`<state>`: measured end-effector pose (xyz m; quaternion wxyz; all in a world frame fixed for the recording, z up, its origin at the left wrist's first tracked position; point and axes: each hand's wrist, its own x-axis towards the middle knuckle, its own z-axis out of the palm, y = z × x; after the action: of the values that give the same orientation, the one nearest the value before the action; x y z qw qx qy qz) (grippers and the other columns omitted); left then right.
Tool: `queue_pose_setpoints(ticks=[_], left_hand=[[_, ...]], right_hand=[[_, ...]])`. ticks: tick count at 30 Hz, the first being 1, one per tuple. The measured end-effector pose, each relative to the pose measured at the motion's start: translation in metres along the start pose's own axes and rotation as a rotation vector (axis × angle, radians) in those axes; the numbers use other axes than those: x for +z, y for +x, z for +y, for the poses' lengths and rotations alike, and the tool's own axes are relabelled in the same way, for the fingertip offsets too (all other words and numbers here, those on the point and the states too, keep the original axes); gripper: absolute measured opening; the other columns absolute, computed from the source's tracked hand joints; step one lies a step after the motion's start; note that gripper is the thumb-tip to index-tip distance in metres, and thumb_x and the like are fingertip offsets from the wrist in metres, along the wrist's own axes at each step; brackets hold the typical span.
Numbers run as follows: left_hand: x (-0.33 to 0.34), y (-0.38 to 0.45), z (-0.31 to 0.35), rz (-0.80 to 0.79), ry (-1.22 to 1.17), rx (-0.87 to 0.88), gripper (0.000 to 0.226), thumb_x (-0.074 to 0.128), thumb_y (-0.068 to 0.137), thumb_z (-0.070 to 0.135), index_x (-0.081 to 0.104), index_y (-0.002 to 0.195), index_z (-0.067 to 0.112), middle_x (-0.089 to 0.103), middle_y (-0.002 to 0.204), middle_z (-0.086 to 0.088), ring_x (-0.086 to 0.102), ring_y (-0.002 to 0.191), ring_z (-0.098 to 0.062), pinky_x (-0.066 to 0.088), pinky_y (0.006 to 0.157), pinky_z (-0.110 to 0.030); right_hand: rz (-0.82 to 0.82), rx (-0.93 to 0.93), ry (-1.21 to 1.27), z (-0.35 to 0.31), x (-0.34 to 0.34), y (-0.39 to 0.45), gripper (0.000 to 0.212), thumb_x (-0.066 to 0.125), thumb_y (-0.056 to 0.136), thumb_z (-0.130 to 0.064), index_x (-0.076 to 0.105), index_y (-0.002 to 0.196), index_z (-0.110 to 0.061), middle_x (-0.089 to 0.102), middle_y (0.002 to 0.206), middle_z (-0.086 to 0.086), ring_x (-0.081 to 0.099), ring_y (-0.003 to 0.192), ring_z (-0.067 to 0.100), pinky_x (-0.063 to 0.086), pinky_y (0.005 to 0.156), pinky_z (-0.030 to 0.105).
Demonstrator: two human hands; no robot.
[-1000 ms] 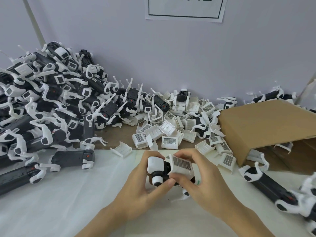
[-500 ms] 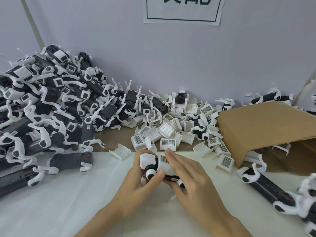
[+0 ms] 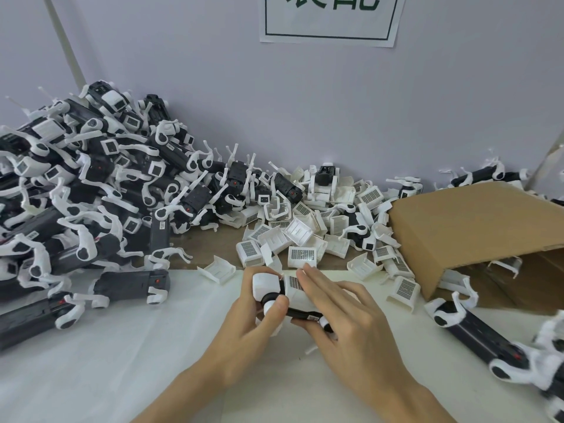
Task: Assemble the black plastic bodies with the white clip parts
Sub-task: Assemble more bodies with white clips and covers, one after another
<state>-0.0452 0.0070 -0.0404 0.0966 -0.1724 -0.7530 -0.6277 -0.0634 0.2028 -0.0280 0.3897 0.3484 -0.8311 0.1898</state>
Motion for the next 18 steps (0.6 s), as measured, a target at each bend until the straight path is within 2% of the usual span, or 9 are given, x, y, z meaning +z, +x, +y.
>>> queue_pose_setpoints(ticks=[2,4,6,8,10,12,15,16,18], left_hand=[[0.000,0.001,0.001,0.025,0.004,-0.003,0.033,0.058,0.096,0.058,0.050,0.110,0.029,0.052,0.093,0.006,0.050,0.079,-0.015,0.045,0.073,-0.034],[-0.001,0.001,0.002,0.036,0.008,0.005,0.033,0.061,0.095,0.054,0.051,0.111,0.027,0.054,0.093,0.004,0.053,0.079,-0.017,0.048,0.074,-0.040],[-0.001,0.000,0.003,0.008,0.028,0.032,0.035,0.064,0.096,0.050,0.052,0.116,0.025,0.057,0.097,0.002,0.057,0.084,-0.017,0.051,0.078,-0.038],[-0.001,-0.002,0.004,-0.028,0.075,0.060,0.035,0.065,0.096,0.049,0.052,0.120,0.026,0.061,0.101,0.003,0.062,0.093,-0.020,0.053,0.083,-0.037],[-0.001,-0.003,0.005,-0.050,0.100,0.058,0.035,0.065,0.095,0.049,0.053,0.121,0.029,0.063,0.106,0.005,0.063,0.099,-0.021,0.053,0.087,-0.041],[-0.002,-0.004,0.005,-0.045,0.126,0.034,0.039,0.064,0.092,0.052,0.054,0.125,0.035,0.062,0.115,0.008,0.060,0.113,-0.021,0.051,0.094,-0.042],[-0.004,-0.004,0.005,0.037,0.280,0.084,0.049,0.060,0.091,0.059,0.048,0.137,0.048,0.049,0.139,0.019,0.039,0.143,-0.015,0.035,0.113,-0.034],[-0.004,-0.004,0.005,0.071,0.313,0.108,0.051,0.059,0.091,0.061,0.046,0.139,0.051,0.045,0.143,0.020,0.035,0.146,-0.015,0.031,0.115,-0.032],[-0.003,-0.004,0.004,0.132,0.313,0.114,0.051,0.061,0.090,0.064,0.046,0.137,0.053,0.048,0.141,0.020,0.039,0.143,-0.014,0.032,0.114,-0.027]], right_hand=[[-0.033,0.004,0.043,0.002,0.000,-0.002,0.054,0.062,0.098,-0.038,0.061,0.144,-0.010,0.062,0.146,-0.002,0.059,0.130,0.011,0.050,0.100,0.031],[-0.123,0.114,0.265,0.003,-0.002,-0.008,0.050,0.058,0.103,-0.042,0.056,0.148,-0.019,0.061,0.144,-0.009,0.057,0.130,0.011,0.050,0.102,0.032],[-0.247,0.345,0.670,0.001,-0.007,-0.009,0.041,0.050,0.105,-0.050,0.056,0.141,-0.032,0.068,0.121,-0.006,0.065,0.109,0.014,0.053,0.088,0.033],[-0.331,0.571,0.912,0.003,-0.011,-0.005,0.036,0.045,0.102,-0.059,0.058,0.127,-0.037,0.066,0.096,0.013,0.062,0.083,0.034,0.047,0.071,0.033],[-0.397,0.596,0.925,0.011,-0.015,-0.001,0.034,0.048,0.102,-0.057,0.063,0.120,-0.032,0.063,0.093,0.020,0.059,0.079,0.033,0.046,0.070,0.031],[-0.421,0.565,0.929,0.015,-0.018,0.001,0.030,0.055,0.101,-0.049,0.068,0.114,-0.025,0.068,0.094,0.010,0.062,0.088,0.029,0.050,0.079,0.035],[-0.305,0.608,0.950,0.012,-0.016,0.000,0.019,0.067,0.097,-0.042,0.070,0.109,-0.029,0.071,0.095,-0.005,0.064,0.092,0.020,0.056,0.078,0.024],[-0.259,0.611,0.921,0.009,-0.014,-0.002,0.018,0.072,0.094,-0.040,0.070,0.110,-0.032,0.071,0.097,-0.009,0.064,0.093,0.013,0.057,0.077,0.021],[-0.189,0.550,0.696,0.004,-0.008,-0.006,0.028,0.079,0.090,-0.043,0.068,0.115,-0.036,0.068,0.108,-0.016,0.063,0.106,0.006,0.052,0.089,0.020]])
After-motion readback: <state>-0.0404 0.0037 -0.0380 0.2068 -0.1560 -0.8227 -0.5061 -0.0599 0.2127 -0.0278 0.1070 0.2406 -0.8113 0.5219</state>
